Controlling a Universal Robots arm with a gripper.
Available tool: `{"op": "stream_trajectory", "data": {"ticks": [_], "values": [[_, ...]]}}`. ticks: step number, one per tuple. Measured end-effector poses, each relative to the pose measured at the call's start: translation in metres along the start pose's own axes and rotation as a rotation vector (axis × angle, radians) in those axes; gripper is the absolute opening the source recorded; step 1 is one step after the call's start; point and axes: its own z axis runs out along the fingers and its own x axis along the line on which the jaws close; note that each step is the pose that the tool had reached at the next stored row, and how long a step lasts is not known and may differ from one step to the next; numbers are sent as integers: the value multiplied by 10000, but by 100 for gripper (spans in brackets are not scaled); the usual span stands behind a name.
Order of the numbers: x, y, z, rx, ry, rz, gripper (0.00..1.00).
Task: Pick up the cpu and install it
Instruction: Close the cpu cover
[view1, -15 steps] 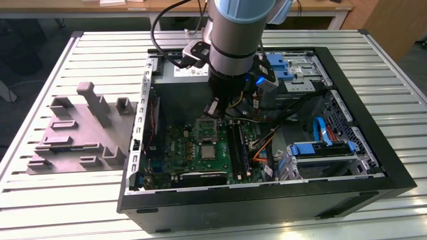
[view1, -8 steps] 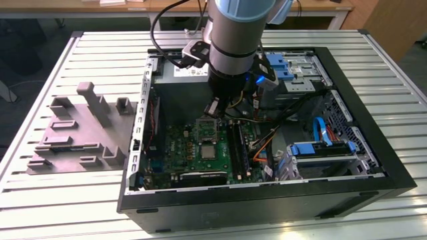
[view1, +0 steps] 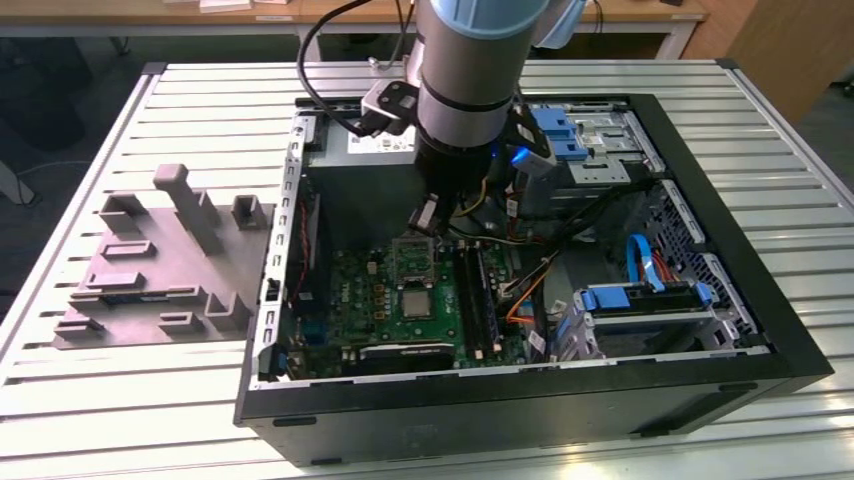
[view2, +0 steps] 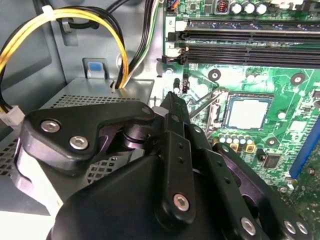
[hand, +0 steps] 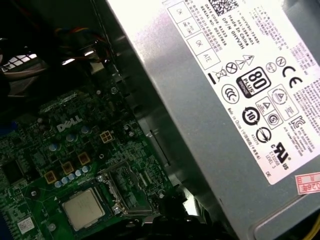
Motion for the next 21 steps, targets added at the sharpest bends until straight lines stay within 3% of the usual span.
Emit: {"op": "stream_trajectory", "data": {"ticks": [3,5,21], "values": [[0,1,-9,109,188,12,11],[-1,1,-15,150,259,16,11],[0,16,-74,171,331,-155,11]]}}
